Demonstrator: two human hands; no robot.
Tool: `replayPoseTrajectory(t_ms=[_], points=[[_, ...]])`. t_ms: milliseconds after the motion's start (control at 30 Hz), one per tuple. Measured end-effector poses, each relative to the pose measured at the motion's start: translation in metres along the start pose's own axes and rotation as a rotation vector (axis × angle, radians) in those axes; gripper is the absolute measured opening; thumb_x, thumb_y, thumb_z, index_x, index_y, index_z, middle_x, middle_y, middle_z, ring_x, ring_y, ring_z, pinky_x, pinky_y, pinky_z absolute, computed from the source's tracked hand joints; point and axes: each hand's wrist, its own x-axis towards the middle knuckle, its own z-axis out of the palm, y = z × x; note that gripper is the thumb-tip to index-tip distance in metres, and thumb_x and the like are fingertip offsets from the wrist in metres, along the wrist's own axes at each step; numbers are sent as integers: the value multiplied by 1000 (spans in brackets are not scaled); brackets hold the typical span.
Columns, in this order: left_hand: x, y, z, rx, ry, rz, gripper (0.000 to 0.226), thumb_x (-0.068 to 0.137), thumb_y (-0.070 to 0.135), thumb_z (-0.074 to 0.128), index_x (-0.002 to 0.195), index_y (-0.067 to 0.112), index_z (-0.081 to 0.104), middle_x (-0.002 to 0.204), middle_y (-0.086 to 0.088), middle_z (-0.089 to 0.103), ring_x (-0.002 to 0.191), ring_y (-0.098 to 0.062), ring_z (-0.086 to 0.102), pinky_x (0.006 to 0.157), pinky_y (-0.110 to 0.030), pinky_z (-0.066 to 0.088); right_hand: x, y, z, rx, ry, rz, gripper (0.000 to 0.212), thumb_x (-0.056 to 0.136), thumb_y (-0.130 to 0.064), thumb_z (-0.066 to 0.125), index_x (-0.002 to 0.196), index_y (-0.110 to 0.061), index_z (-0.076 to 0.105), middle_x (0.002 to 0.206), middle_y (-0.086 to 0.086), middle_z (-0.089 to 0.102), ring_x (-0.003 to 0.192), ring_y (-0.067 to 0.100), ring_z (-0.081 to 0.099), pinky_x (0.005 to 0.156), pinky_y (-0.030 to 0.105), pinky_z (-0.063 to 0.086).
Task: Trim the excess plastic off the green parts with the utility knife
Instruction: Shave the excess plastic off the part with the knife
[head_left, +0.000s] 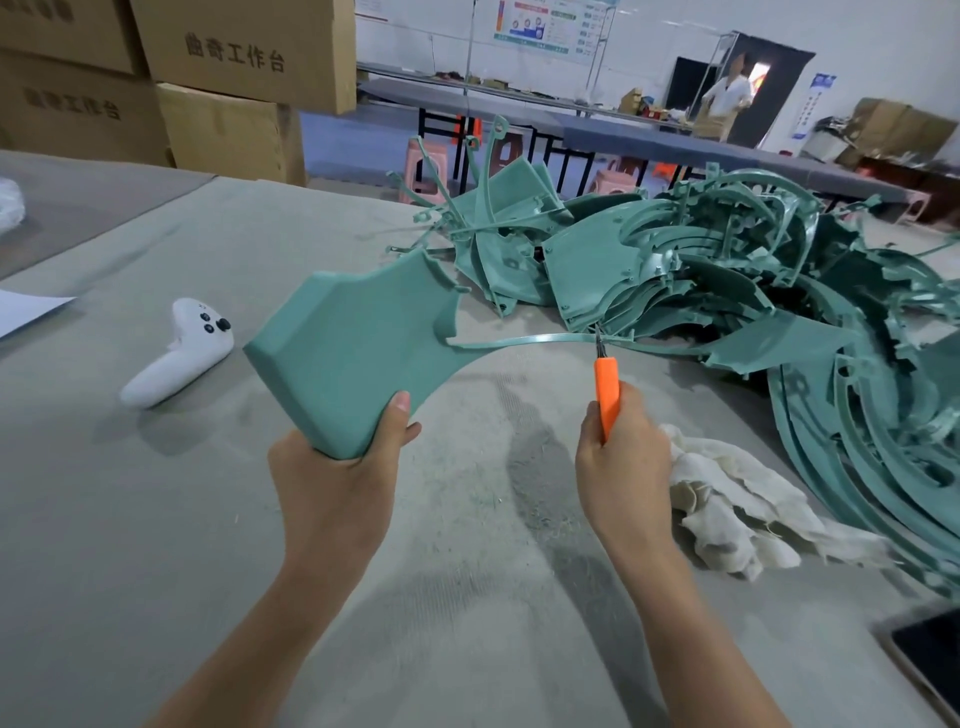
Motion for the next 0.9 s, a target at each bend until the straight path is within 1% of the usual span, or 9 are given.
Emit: replayPoseTrajectory(t_ms=[100,167,267,367,433,500,600,733,900], points=[[-1,-1,1,-11,3,7,44,83,10,75,75,53,71,81,25,72,67,-11,73,57,-23,58,-2,-1,5,3,-10,7,12,102,-20,44,103,-9,50,72,0,48,59,21,46,56,36,36],[-4,-2,3,-12,2,8,41,83,9,74,75,49,72,81,25,72,66,-10,73,58,-26,59,-4,-4,8,-4,-28,-17,11,102,-19,45,106,-10,51,72,-4,47,59,18,45,56,33,33],[-8,-3,4,-23,10,-15,27,83,7,74,75,33,71,82,23,73,65,-8,72,59,-32,60,-11,-11,14,-5,-53,-69,16,102,-17,46,115,-10,52,74,-8,45,61,12,44,54,32,30],[-7,-3,3,-22,28,-32,24,82,10,74,75,33,70,82,22,73,66,-8,72,59,-35,60,-20,-20,20,24,-100,-168,24,102,-17,46,123,-8,52,79,-5,47,62,14,41,56,31,21],[-5,-3,2,-23,48,-39,25,82,9,74,76,33,69,82,23,73,64,-9,72,59,-36,60,-22,-23,20,39,-129,-235,29,102,-16,47,128,-6,51,84,0,51,64,18,43,57,30,24],[-3,-2,1,-21,56,-41,24,82,10,74,77,32,68,81,24,72,63,-10,72,61,-38,60,-20,-22,18,22,-127,-246,31,102,-17,47,131,-7,50,89,6,55,68,23,48,60,36,33],[-3,0,2,-23,55,-33,24,80,14,73,74,37,72,82,24,73,64,-6,72,62,-39,60,-8,-11,10,16,-36,-150,26,102,-18,46,123,-5,53,81,0,51,62,13,43,59,32,34],[-5,4,3,-27,35,-25,38,81,14,72,74,51,71,83,26,72,65,-2,71,62,-40,60,2,3,-1,-35,85,-69,21,100,-15,48,109,2,56,73,-3,45,58,6,39,53,20,25],[-5,2,3,-47,51,-23,33,83,8,72,72,40,73,83,22,73,65,-4,71,60,-37,60,1,1,1,-47,115,-55,23,100,-15,48,112,3,56,77,3,50,59,14,40,54,24,26]])
